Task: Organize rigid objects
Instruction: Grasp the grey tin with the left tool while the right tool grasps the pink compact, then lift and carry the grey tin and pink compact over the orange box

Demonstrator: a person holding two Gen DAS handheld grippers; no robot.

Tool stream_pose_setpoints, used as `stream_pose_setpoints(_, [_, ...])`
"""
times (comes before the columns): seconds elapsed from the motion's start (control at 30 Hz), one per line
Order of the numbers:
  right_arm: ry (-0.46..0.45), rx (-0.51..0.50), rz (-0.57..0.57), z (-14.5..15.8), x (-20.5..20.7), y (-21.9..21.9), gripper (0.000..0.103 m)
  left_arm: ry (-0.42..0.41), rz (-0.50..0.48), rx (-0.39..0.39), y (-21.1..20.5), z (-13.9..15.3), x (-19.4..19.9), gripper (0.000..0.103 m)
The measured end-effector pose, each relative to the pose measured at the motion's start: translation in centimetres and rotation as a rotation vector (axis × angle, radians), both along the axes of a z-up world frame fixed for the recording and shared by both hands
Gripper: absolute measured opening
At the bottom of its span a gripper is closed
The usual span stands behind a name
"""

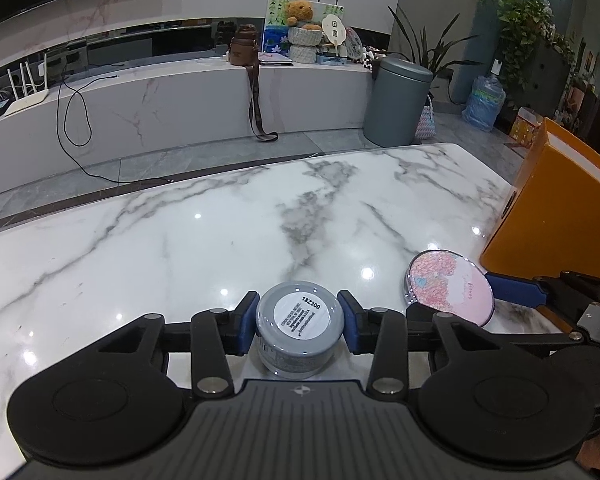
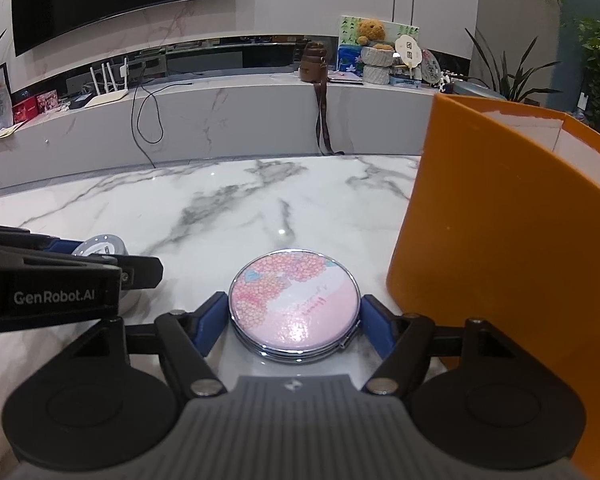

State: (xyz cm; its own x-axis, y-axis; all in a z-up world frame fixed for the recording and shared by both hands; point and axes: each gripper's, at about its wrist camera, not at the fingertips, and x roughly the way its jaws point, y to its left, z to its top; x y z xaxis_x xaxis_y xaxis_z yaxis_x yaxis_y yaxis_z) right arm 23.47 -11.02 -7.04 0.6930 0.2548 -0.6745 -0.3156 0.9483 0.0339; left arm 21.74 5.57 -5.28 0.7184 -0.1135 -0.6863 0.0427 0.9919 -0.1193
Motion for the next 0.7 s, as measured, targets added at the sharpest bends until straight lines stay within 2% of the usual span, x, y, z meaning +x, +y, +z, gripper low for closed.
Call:
stream_pose_setpoints(0.27, [0.021,0.005,0.027,0.5,-0.3,0.1,0.07,-0.014,-0.003,0.001,-0.2,1.1,-0.4,0.047])
stream_pose_setpoints(0.7, [-0.009,0.035,0.027,2.6,-0.9,-0.1,0.07,-0.03,0.01,0.022,0.0,3.3,-1.6,0.047])
